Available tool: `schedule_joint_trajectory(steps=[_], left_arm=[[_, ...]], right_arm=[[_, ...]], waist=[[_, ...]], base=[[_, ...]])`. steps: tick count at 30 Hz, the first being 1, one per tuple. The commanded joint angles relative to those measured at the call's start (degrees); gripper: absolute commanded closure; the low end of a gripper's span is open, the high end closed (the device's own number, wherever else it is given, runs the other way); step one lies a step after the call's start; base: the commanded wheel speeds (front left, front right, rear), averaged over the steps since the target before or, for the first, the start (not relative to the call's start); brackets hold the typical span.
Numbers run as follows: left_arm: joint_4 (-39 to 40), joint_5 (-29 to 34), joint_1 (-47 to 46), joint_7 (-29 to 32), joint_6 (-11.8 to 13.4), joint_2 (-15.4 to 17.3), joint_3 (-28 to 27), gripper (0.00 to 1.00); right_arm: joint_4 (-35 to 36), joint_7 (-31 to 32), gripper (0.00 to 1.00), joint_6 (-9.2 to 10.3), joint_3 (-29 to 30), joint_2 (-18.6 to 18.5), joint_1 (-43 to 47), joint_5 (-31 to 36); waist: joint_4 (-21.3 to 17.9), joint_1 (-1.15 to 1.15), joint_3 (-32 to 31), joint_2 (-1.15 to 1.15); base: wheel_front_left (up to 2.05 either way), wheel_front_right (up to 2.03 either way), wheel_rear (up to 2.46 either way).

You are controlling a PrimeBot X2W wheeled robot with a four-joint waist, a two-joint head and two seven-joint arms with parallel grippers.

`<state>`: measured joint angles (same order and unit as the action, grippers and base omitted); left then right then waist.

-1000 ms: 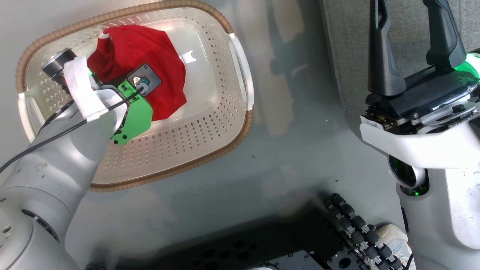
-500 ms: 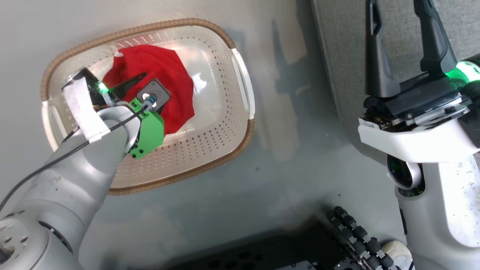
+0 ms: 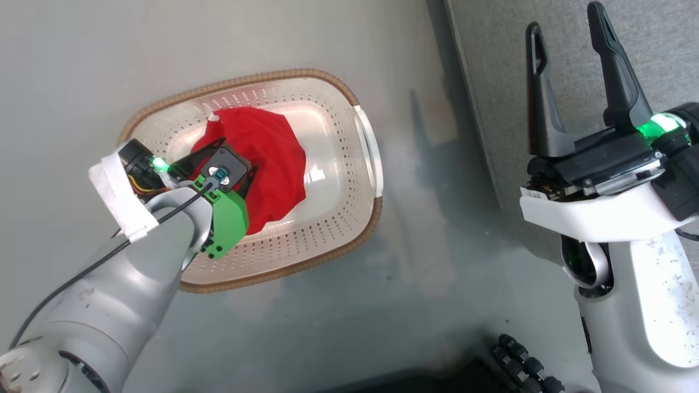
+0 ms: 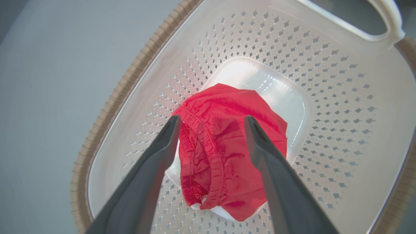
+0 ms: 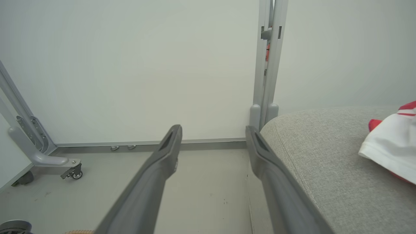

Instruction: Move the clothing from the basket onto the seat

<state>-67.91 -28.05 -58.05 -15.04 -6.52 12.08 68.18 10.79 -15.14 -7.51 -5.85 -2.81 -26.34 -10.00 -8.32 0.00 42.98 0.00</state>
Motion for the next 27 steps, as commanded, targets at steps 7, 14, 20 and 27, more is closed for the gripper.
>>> schedule_joint_trajectory(steps=[7,14,20,27], left_arm=[[10.68,-0.64,5.93,-0.10,3.11,2.01,-7.25,0.00],[23.70,1.04,14.61,-0.11,6.09,3.90,-19.54,0.00],[34.69,3.98,24.38,-0.11,7.67,3.90,-33.33,0.00],[45.01,8.44,36.77,-0.09,7.68,1.55,-49.63,0.00]], right_arm=[[-2.45,-0.01,0.00,0.04,1.08,-0.16,3.53,0.59],[-5.34,-0.01,0.00,0.04,2.23,-0.17,7.24,1.29],[-7.70,-0.01,0.00,0.04,3.24,-0.16,10.56,1.98],[-9.83,-0.01,0.00,0.04,4.31,-0.17,15.03,2.14]], waist=[[1.78,0.00,-8.30,0.00],[3.21,0.00,-16.17,0.00],[4.76,0.00,-22.52,0.00],[6.71,0.00,-29.69,0.00]], base=[[0.00,0.00,0.00],[0.00,0.00,0.00],[0.00,0.00,0.00],[0.00,0.00,0.00]])
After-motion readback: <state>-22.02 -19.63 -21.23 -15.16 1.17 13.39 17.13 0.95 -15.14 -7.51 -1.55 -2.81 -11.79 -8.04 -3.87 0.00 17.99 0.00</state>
